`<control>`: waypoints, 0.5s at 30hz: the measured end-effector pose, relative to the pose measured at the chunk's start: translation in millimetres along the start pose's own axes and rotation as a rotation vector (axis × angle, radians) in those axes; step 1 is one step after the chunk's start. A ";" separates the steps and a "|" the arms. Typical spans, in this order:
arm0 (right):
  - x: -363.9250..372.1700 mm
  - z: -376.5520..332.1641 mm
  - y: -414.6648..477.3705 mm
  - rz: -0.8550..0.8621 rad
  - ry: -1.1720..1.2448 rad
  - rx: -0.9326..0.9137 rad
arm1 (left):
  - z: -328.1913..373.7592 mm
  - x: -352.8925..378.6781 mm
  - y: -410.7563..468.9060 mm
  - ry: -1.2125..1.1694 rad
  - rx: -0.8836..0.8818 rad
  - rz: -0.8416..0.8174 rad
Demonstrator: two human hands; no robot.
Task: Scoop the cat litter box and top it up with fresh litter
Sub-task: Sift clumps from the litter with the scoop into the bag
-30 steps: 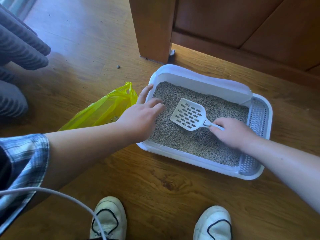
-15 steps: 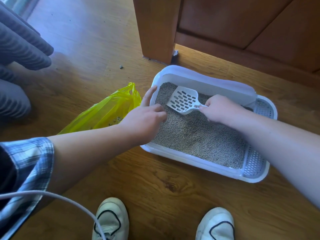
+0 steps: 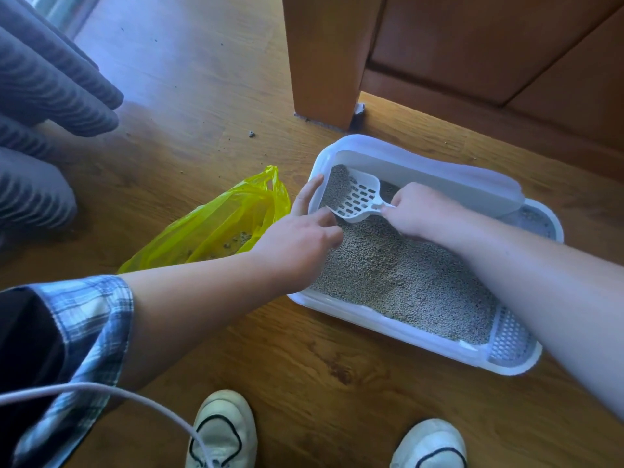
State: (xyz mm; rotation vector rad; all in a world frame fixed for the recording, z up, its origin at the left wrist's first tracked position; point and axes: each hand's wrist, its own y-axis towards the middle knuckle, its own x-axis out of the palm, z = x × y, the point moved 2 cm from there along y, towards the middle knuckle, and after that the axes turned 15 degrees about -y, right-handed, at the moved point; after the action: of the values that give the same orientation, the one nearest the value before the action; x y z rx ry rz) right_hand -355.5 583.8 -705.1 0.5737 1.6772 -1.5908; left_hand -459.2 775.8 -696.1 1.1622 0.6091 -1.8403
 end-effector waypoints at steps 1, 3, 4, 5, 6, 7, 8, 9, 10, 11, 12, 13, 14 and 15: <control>-1.1 1.4 -1.8 0.012 -0.018 -0.023 | -0.2 1.2 0.0 -0.010 0.002 0.013; -5.9 2.4 -4.9 0.031 -0.073 -0.067 | -0.6 3.0 -0.1 -0.028 0.003 0.021; -9.7 1.7 -4.8 0.041 -0.106 -0.086 | -0.4 3.0 0.1 -0.030 0.010 0.024; -14.2 1.3 -3.0 0.046 -0.136 -0.101 | -0.6 2.9 0.4 -0.027 0.019 0.028; -19.2 0.7 -1.2 0.045 -0.160 -0.120 | -0.6 2.7 0.4 -0.024 0.029 0.032; -22.3 1.0 1.3 0.034 -0.175 -0.140 | -0.9 2.7 0.2 -0.025 0.033 0.038; -24.8 1.9 2.2 0.029 -0.176 -0.160 | -1.8 3.2 -0.3 -0.027 0.031 0.041; -23.7 4.6 3.6 0.023 -0.159 -0.174 | -3.0 4.1 -0.6 -0.026 0.023 0.040; -20.4 8.2 4.0 0.024 -0.118 -0.185 | -4.4 5.0 -1.1 -0.023 0.013 0.034; -13.8 12.8 4.1 0.026 -0.061 -0.189 | -5.4 5.9 -1.7 -0.019 0.006 0.033; -5.0 16.9 3.3 0.031 -0.001 -0.192 | -5.8 6.2 -2.3 -0.013 0.001 0.039; 4.7 20.5 2.0 0.036 0.046 -0.193 | -5.9 6.0 -2.1 -0.011 -0.002 0.041; 14.0 23.5 0.1 0.041 0.076 -0.194 | -5.6 5.3 -1.9 -0.012 -0.002 0.041; 22.4 25.8 -1.7 0.041 0.104 -0.197 | -5.9 4.6 -1.1 -0.017 0.001 0.036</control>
State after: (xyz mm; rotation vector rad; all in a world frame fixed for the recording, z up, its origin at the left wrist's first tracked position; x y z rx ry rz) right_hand -365.3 554.7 -720.0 0.5932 1.8622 -1.3675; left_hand -458.3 778.9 -702.8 1.1502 0.5742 -1.8186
